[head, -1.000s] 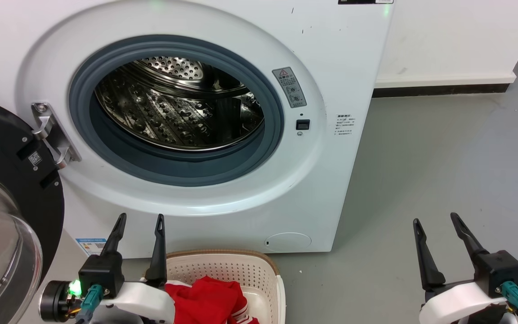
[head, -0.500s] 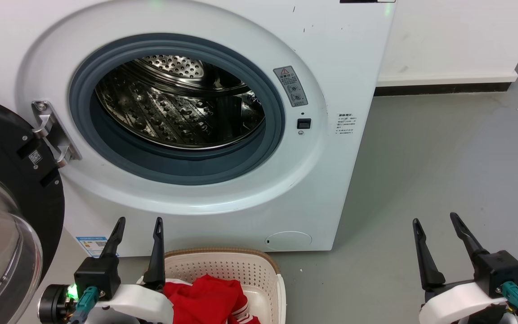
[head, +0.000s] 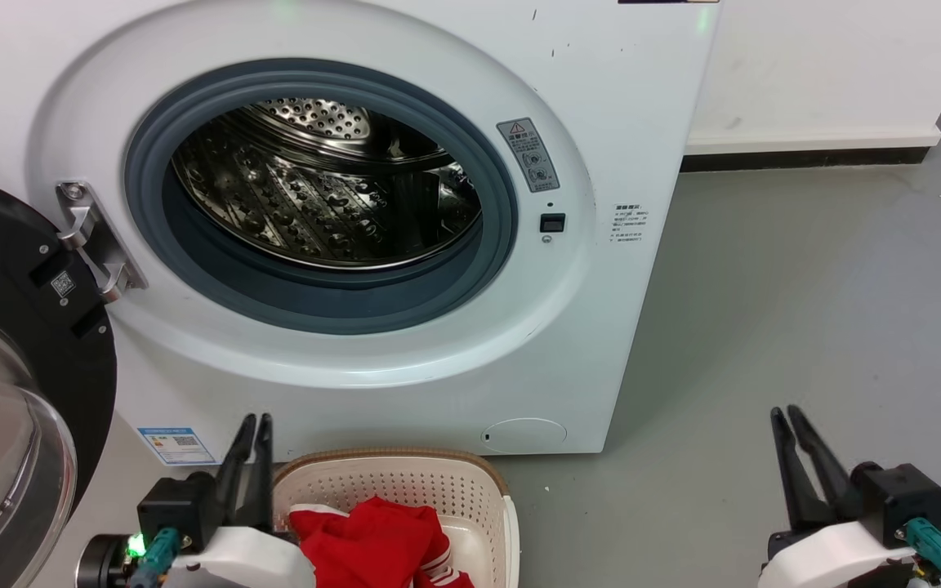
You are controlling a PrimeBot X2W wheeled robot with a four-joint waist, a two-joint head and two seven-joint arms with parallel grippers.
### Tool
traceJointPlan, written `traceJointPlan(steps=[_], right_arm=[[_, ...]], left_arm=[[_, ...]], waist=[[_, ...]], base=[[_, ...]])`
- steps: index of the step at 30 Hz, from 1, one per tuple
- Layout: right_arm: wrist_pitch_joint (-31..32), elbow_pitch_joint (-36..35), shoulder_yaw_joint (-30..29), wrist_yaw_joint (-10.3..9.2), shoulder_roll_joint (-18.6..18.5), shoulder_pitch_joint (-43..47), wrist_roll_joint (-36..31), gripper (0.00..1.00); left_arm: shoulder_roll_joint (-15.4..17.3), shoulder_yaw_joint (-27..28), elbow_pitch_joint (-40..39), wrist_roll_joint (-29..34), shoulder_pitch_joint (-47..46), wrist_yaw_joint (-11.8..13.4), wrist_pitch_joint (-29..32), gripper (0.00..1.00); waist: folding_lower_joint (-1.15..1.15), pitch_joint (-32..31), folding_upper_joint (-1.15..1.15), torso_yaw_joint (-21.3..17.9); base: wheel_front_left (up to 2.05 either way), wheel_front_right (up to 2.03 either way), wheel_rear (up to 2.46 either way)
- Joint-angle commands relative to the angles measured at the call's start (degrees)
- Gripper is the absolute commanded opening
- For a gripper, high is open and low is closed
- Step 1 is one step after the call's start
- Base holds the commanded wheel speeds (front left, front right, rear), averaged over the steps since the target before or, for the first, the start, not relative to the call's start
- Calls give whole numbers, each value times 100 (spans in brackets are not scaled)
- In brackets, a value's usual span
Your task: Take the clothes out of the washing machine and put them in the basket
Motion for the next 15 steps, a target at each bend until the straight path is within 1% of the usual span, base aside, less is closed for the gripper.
traceJointPlan(steps=[1,2,3,15], right_arm=[[-6,-51,25,0,0,-8,304,0],[9,-37,20,0,-4,-20,456,0],[9,-37,20,0,-4,-20,456,0],[155,206,4,-1,-90,-219,2022,0]], left_arm=[[-5,79,29,-264,-103,-23,71,0],[-9,99,51,-387,-121,-32,102,0],[-9,99,51,-387,-121,-32,102,0],[-58,207,169,-1727,-211,-134,308,0]], waist=[[0,0,0,4],[0,1,0,6],[0,1,0,6],[0,3,0,27]], base=[[0,0,0],[0,0,0],[0,0,0],[0,0,0]])
